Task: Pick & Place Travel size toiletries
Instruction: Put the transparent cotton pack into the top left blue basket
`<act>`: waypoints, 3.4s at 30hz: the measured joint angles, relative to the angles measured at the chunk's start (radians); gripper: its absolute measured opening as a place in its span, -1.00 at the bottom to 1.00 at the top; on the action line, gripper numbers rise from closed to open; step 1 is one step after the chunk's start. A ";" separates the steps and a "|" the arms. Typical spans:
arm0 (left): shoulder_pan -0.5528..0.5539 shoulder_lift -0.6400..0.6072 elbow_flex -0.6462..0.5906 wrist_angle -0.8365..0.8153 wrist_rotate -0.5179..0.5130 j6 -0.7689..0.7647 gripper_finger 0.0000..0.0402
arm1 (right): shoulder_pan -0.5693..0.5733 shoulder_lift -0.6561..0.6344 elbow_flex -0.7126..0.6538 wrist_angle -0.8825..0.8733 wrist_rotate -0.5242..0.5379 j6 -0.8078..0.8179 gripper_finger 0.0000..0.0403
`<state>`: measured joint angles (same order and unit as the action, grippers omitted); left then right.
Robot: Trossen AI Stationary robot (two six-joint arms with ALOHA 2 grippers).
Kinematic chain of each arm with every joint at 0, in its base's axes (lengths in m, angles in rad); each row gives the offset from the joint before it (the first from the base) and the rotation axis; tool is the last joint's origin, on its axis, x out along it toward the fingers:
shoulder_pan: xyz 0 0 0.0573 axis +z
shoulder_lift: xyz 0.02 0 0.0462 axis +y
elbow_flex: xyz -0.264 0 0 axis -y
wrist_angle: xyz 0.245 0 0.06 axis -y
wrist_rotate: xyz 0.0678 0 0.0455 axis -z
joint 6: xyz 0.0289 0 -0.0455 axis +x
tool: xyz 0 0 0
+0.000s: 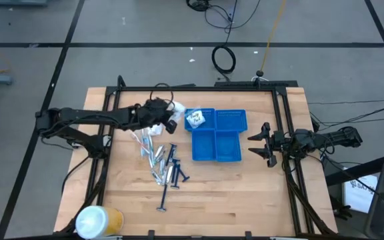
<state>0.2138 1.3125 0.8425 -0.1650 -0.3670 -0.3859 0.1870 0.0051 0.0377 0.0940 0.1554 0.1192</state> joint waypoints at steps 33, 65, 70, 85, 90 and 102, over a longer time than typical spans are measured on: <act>0.058 0.517 0.310 0.165 0.304 0.261 -0.99 | 0.000 0.000 0.000 0.000 0.000 0.000 0.03; 0.073 0.530 0.343 0.108 0.235 0.236 -0.88 | 0.000 0.000 0.000 0.000 0.000 0.000 0.03; 0.061 0.530 0.343 0.079 0.214 0.249 -0.52 | 0.000 0.000 0.000 0.000 0.000 0.000 0.03; 0.029 0.217 0.342 -0.385 -0.098 0.140 0.15 | 0.000 0.000 0.000 0.000 0.000 0.000 0.03; 0.028 0.182 0.320 -0.665 -0.097 -0.140 0.16 | 0.000 0.000 0.000 0.000 0.000 0.000 0.03; 0.073 0.195 -0.009 -0.514 0.131 -0.420 0.16 | 0.000 0.000 0.000 0.000 0.000 0.000 0.03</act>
<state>0.2870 1.5074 0.8338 -0.6785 -0.2362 -0.8064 0.1868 0.0051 0.0379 0.0940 0.1554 0.1192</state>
